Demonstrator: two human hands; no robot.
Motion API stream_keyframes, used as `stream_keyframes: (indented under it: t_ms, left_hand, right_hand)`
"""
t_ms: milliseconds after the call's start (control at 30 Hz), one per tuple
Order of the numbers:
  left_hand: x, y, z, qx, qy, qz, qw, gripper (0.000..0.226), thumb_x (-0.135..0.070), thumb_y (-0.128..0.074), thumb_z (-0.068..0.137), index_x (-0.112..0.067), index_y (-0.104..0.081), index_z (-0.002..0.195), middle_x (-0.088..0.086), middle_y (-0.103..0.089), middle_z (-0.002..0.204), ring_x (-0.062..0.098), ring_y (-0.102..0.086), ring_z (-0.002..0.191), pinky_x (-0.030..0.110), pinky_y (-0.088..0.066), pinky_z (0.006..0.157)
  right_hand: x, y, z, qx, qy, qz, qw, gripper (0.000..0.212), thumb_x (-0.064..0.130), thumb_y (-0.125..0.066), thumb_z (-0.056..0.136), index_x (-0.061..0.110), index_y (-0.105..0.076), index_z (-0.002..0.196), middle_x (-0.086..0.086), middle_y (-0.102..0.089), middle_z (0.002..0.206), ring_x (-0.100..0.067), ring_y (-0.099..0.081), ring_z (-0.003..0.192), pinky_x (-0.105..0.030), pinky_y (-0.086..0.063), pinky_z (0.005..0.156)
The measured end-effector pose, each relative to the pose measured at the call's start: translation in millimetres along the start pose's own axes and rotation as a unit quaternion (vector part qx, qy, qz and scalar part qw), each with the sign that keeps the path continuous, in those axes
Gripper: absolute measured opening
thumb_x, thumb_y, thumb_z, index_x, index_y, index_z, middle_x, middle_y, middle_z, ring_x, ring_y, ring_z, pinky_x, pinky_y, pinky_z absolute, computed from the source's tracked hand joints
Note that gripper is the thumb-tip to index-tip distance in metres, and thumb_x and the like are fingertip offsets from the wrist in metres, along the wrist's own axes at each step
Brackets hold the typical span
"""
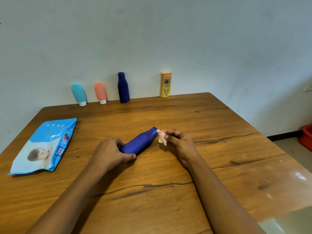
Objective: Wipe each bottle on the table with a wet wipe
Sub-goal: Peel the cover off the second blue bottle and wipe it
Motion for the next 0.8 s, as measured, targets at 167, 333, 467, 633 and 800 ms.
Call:
stream_keyframes:
  t_ms: [167,333,467,633,800]
  left_hand:
    - [-1.2,0.2,4.4,-0.010,0.022,-0.120,0.992,0.046,-0.048,-0.083,0.059,-0.026,-0.060,0.092,-0.007,-0.062,0.089,0.008,-0.057,0.082,0.026,-0.047,0.069]
    - [-22.9,-7.4,29.6,-0.030,0.078,-0.488,0.869,0.033,-0.027,-0.083,0.067,-0.008,-0.067,0.088,0.008,-0.072,0.081,0.015,-0.067,0.069,0.031,-0.054,0.068]
    - [-44.7,-10.4,86.2,-0.131,0.125,-0.559,0.809,0.034,-0.036,-0.081,0.069,-0.014,-0.062,0.088,0.004,-0.068,0.087,0.017,-0.061,0.076,0.031,-0.048,0.063]
    - [-76.5,-10.0,153.9,-0.261,0.146,-0.458,0.837,0.041,-0.049,-0.075,0.069,-0.025,-0.056,0.097,-0.010,-0.058,0.094,0.018,-0.058,0.093,0.044,-0.040,0.096]
    - [-88.3,-19.1,222.3,-0.289,0.152,-0.346,0.879,0.044,-0.049,-0.073,0.071,-0.022,-0.054,0.100,0.000,-0.065,0.103,0.022,-0.058,0.090,0.044,-0.041,0.093]
  right_hand:
    - [4.2,15.9,7.0,-0.090,0.017,0.106,0.990,0.020,-0.003,-0.054,0.088,0.011,-0.069,0.091,-0.003,-0.073,0.082,-0.011,-0.068,0.070,-0.025,-0.057,0.057]
    - [6.6,25.1,22.9,-0.130,0.033,0.169,0.977,0.021,-0.005,-0.053,0.088,0.009,-0.068,0.093,-0.002,-0.073,0.080,-0.010,-0.067,0.069,-0.018,-0.054,0.056]
    - [5.6,29.9,46.2,-0.141,0.023,0.154,0.978,0.020,-0.006,-0.052,0.088,0.008,-0.066,0.093,-0.001,-0.073,0.074,-0.008,-0.066,0.062,-0.018,-0.053,0.053]
    - [10.4,42.3,83.2,-0.141,0.021,0.130,0.981,0.019,-0.004,-0.056,0.086,0.009,-0.068,0.093,-0.004,-0.073,0.080,-0.012,-0.067,0.069,-0.023,-0.054,0.057]
    - [14.4,53.1,118.3,-0.135,0.016,0.120,0.983,0.021,-0.003,-0.057,0.086,0.012,-0.070,0.092,-0.003,-0.074,0.085,-0.015,-0.067,0.078,-0.027,-0.055,0.063]
Point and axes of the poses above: each hand's wrist, its own z-axis towards the middle knuckle, its own y-axis out of the back of the hand, x = y × z, the point moved 4 cm from there along z, towards the middle knuckle
